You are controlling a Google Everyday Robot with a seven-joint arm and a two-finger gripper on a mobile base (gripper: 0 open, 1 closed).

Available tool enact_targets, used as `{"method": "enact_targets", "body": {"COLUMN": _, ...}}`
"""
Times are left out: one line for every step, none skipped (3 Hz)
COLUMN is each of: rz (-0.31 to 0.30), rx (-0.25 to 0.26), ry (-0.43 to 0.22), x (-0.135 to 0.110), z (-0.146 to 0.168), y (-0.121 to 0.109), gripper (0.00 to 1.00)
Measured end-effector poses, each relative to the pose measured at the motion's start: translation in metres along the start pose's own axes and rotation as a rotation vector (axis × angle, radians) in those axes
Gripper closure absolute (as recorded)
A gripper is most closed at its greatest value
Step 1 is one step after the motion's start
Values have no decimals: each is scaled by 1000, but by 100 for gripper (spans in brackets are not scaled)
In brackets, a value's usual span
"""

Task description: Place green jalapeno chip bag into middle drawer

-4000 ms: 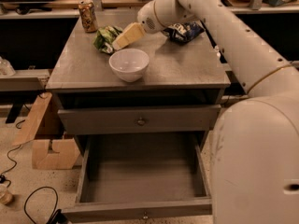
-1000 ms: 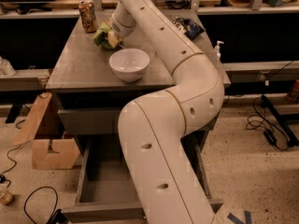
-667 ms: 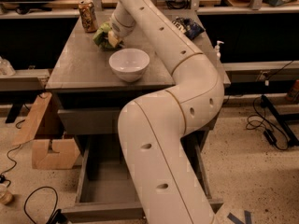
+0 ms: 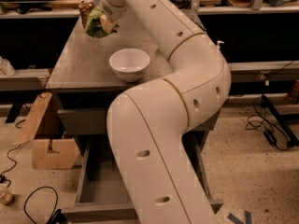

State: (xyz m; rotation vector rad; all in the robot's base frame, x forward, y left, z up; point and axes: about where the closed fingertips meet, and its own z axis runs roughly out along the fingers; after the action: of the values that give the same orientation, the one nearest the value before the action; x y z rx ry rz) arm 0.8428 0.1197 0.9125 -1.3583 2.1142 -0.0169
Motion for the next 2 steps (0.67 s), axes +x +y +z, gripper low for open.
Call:
{"method": "enact_targets", "body": {"rz": -75, "rx": 13, "ry": -31, "x": -6, "z": -56, "y": 9, "gripper": 100}}
{"method": "enact_targets", "body": {"rz": -103, "rx": 13, "ry": -125, "x": -2, "z": -121, "y": 25, "gripper": 100}}
